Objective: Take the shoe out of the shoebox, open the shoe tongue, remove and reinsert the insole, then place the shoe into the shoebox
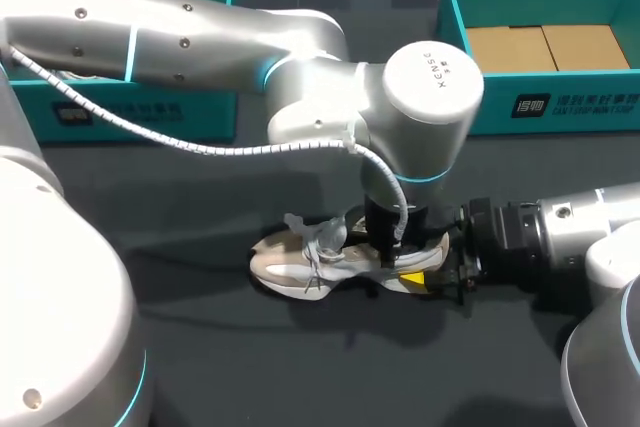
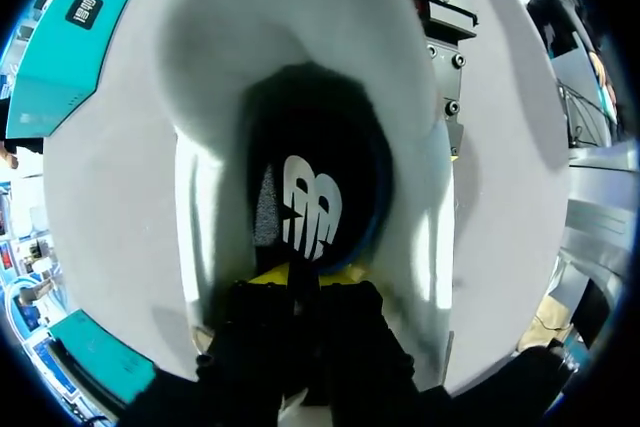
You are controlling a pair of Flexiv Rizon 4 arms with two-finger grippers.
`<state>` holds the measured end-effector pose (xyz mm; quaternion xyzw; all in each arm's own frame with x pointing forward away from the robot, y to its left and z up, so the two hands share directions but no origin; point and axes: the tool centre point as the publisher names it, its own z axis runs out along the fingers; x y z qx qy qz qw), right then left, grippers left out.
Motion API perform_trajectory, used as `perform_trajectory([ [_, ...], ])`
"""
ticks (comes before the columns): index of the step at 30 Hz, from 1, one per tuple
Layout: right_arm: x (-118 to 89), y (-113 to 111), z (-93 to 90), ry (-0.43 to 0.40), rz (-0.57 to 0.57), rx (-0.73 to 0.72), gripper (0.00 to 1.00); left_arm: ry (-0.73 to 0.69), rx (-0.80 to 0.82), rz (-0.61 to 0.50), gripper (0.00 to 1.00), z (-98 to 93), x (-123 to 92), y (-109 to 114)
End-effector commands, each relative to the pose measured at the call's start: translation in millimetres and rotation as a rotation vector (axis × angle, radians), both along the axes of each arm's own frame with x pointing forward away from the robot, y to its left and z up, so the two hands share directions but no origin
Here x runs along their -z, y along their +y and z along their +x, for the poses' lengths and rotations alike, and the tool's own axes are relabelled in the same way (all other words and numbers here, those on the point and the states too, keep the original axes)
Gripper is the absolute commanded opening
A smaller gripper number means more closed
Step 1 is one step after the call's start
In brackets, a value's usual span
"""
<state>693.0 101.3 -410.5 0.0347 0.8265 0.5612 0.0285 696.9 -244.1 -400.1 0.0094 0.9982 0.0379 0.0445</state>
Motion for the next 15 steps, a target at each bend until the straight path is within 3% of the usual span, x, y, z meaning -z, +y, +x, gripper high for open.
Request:
perform_trajectory([
  [1, -2, 2, -3.2, -0.002, -0.004, 0.001, 0.00, 0.018, -0.010, -0.045, 0.00, 14.4, 23, 18],
  [15, -2, 2, -3.2, -0.002, -0.004, 0.001, 0.00, 0.167, -0.060, -0.188, 0.00, 11.4, -19, 32],
])
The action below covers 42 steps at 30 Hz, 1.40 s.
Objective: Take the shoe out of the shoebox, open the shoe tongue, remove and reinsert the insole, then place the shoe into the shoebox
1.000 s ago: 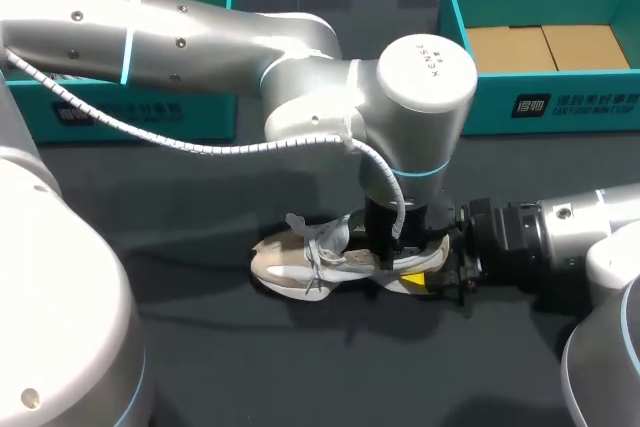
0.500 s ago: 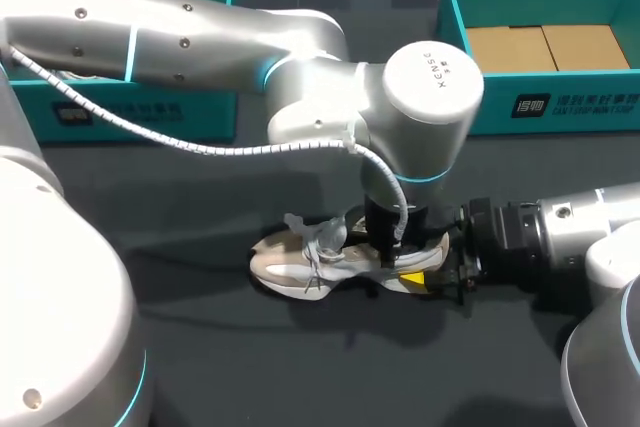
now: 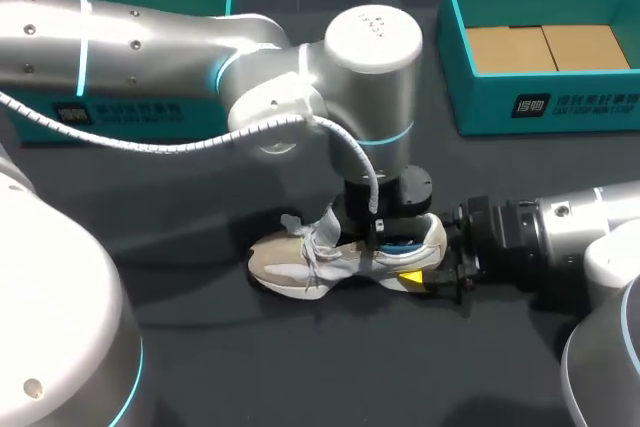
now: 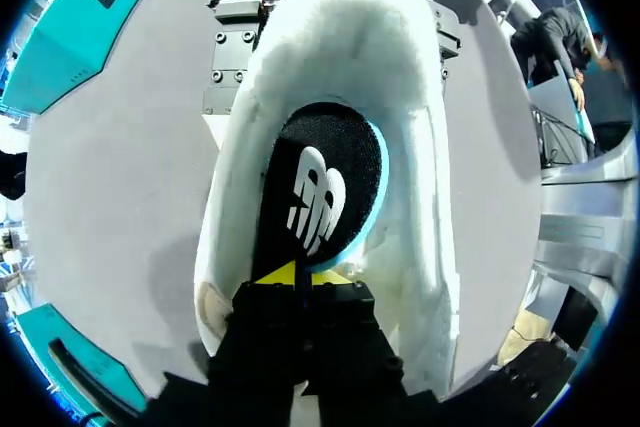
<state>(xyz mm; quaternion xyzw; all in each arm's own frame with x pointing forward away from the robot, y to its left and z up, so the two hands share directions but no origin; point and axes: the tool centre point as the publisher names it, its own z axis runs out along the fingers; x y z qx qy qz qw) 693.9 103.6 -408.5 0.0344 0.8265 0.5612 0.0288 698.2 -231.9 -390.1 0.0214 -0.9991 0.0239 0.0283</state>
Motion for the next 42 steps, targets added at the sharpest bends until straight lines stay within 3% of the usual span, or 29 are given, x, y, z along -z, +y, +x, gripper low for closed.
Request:
perform_trajectory([
  [1, 0, 0, -4.1, -0.001, -0.004, 0.001, 0.00, 0.033, 0.001, -0.073, 0.00, 9.0, -12, 19],
  [20, 0, 0, -4.1, -0.001, -0.004, 0.001, 0.00, 0.084, 0.010, -0.189, 0.00, -8.8, -43, 17],
  [42, 0, 0, -4.1, -0.001, -0.004, 0.001, 0.00, 0.089, -0.105, -0.253, 0.00, 1.8, -49, 13],
])
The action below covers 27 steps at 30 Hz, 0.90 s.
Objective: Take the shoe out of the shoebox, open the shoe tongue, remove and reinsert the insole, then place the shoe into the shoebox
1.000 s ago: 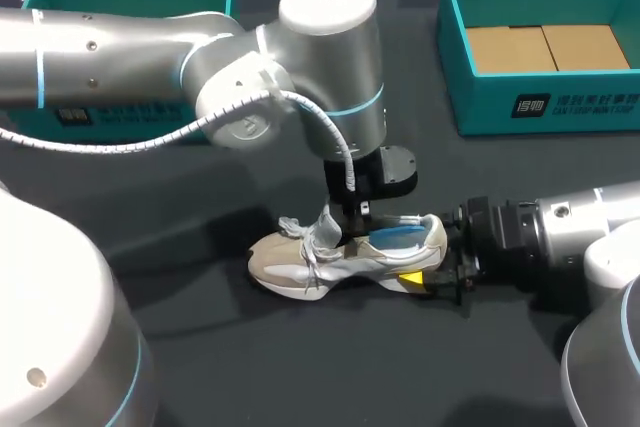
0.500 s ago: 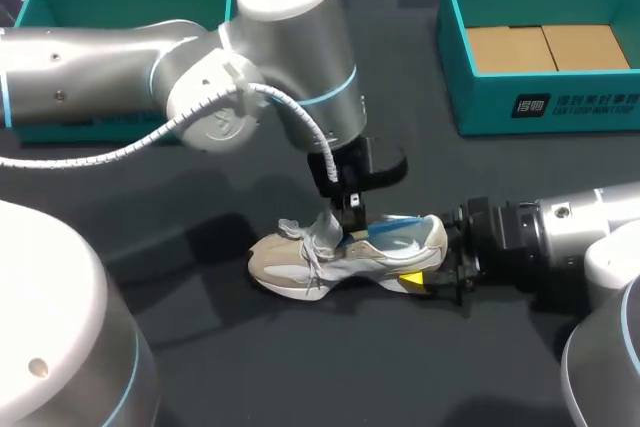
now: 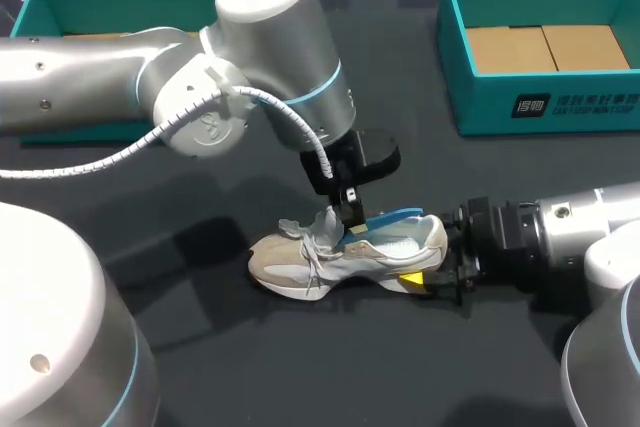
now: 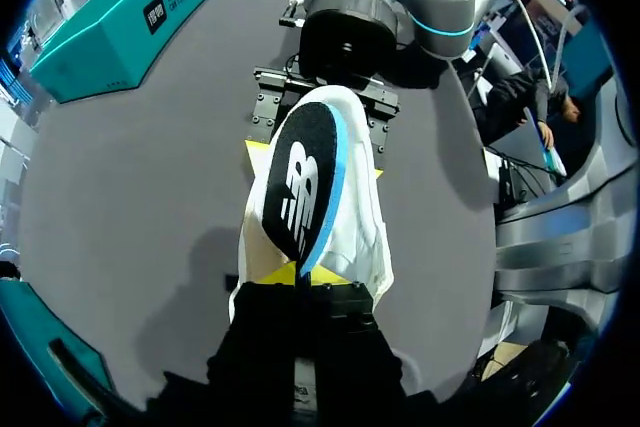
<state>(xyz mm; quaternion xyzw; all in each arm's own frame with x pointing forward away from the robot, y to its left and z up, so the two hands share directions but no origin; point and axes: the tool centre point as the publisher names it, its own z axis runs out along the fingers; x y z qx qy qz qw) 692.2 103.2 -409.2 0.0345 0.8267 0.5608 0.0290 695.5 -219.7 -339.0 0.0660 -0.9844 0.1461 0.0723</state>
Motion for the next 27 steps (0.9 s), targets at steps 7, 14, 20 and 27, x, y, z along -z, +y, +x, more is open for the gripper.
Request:
perform_trajectory([
  [7, 0, 0, -2.4, -0.001, -0.003, 0.001, 0.00, 0.021, -0.048, -0.038, 0.00, 9.6, -7, -5],
  [14, 0, 0, -2.4, -0.001, -0.003, 0.001, 0.00, 0.019, -0.046, -0.052, 0.00, 5.8, -15, -15],
  [20, 0, 0, -2.4, -0.001, -0.003, 0.001, 0.00, -0.020, -0.019, -0.046, 0.00, 3.1, -18, -33],
  [27, 0, 0, -2.4, -0.001, -0.003, 0.001, 0.00, -0.075, -0.013, -0.037, 0.00, 2.6, -19, -45],
])
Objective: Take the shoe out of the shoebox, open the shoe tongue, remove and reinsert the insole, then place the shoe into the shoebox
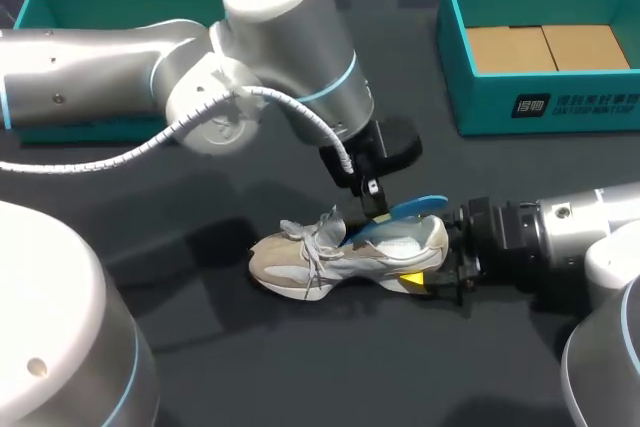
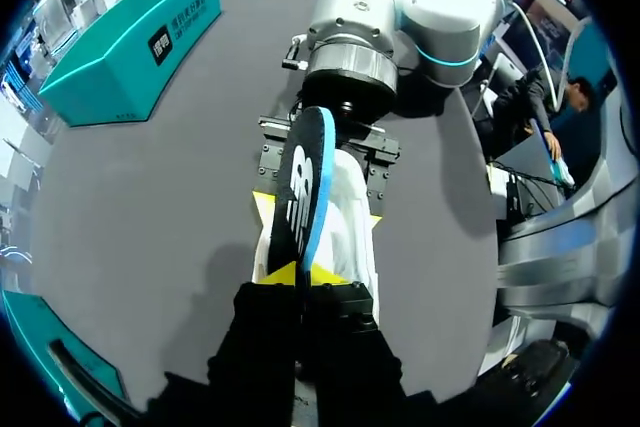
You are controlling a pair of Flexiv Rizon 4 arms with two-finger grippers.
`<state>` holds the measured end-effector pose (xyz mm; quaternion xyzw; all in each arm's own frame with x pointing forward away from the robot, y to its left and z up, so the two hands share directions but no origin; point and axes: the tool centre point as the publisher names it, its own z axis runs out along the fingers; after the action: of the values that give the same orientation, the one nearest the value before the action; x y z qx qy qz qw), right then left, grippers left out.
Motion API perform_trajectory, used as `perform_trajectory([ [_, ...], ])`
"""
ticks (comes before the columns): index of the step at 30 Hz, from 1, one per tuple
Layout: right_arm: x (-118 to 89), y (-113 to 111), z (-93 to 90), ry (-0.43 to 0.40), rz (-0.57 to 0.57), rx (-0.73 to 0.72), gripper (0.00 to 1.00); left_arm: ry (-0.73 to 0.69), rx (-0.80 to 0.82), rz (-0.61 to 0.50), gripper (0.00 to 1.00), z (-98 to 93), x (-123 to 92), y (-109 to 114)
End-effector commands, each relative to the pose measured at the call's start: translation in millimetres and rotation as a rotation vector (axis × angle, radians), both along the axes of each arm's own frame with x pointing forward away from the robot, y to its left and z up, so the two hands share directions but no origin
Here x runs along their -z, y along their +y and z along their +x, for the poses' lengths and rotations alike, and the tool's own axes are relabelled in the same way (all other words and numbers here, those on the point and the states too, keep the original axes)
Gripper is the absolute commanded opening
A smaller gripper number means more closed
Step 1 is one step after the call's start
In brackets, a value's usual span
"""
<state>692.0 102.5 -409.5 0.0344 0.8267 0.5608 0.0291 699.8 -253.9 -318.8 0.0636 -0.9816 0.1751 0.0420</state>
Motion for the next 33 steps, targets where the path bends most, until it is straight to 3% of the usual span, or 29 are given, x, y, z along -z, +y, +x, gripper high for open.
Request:
perform_trajectory([
  [1, -1, 1, -2.2, 0.000, -0.003, 0.001, 0.00, -0.020, -0.004, 0.013, 0.14, -1.6, 1, -11],
  [2, -1, 1, -2.2, 0.000, -0.003, 0.001, 0.00, -0.033, -0.005, 0.011, 0.26, -2.2, 1, -11],
  [6, -1, 1, -2.2, 0.000, -0.003, 0.001, 0.00, -0.059, 0.005, -0.005, 0.49, -6.8, -2, -8],
  [8, -1, 1, -2.2, 0.000, -0.003, 0.001, 0.00, -0.081, 0.009, -0.013, 0.78, -9.0, -3, -8],
  [10, -1, 1, -2.2, 0.000, -0.003, 0.001, 0.00, -0.105, 0.007, -0.024, 0.98, -11.4, -4, -8],
  [21, -1, 1, -2.2, 0.000, -0.003, 0.001, 0.00, -0.203, 0.003, -0.066, 0.98, -16.8, 0, -18],
  [26, -1, 1, -2.2, 0.000, -0.003, 0.001, 0.00, -0.227, -0.007, -0.097, 0.84, -12.4, 2, -21],
  [28, -1, 1, -2.2, 0.000, -0.003, 0.001, 0.00, -0.248, -0.015, -0.108, 0.75, -11.5, 3, -21],
  [33, -1, 1, -2.2, 0.000, -0.003, 0.001, 0.00, -0.281, -0.015, -0.128, 0.70, -10.7, 11, -22],
])
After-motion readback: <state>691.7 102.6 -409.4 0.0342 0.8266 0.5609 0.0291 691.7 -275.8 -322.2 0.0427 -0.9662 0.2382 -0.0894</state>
